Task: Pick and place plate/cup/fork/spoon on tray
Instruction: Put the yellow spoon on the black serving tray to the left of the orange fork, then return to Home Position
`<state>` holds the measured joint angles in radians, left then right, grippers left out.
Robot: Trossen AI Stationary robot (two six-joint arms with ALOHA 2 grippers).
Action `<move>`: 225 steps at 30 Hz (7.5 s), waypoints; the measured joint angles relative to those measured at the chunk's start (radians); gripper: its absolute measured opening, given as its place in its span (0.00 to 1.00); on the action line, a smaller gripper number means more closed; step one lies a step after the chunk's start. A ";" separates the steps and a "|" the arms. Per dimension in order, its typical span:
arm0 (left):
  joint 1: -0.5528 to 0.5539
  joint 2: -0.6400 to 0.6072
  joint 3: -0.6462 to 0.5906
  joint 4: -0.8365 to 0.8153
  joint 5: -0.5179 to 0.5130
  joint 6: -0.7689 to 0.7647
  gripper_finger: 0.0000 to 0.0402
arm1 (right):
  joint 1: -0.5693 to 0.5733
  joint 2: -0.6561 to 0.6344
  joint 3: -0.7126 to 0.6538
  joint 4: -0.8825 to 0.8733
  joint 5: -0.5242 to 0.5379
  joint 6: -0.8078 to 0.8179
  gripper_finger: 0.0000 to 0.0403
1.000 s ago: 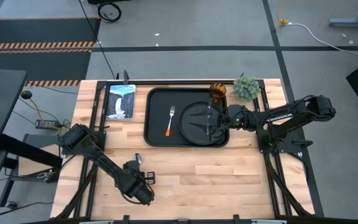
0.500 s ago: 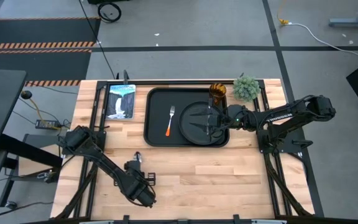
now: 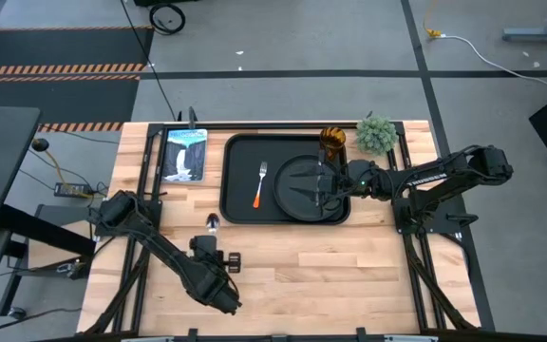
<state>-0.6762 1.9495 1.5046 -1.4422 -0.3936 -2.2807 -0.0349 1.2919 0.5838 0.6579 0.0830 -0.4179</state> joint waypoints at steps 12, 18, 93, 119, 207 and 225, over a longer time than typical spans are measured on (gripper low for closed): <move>0.140 0.000 0.009 -0.057 -0.172 0.174 0.17 | 0.000 0.000 0.000 0.008 0.000 0.000 0.40; 0.269 0.000 0.009 -0.058 -0.183 0.331 0.17 | 0.000 0.000 0.000 0.015 -0.014 0.000 0.40; 0.798 -0.191 -0.538 1.038 -0.276 1.363 0.17 | 0.009 0.000 0.000 0.030 -0.026 0.034 0.40; 0.783 -0.245 -0.594 1.128 -0.198 1.298 0.17 | 0.010 0.000 0.000 0.052 -0.030 0.032 0.40; 0.436 -1.018 -0.935 1.159 -0.033 2.148 0.43 | -0.493 -0.458 -0.578 0.494 -0.247 0.648 0.40; 0.344 -1.637 -1.261 1.265 0.090 2.029 0.43 | -0.531 -0.460 -0.578 0.490 -0.018 0.670 0.40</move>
<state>-0.3322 0.3128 0.2437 -0.1771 -0.3037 -0.2512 -0.5663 0.8322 0.0059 1.1481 0.0650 0.2526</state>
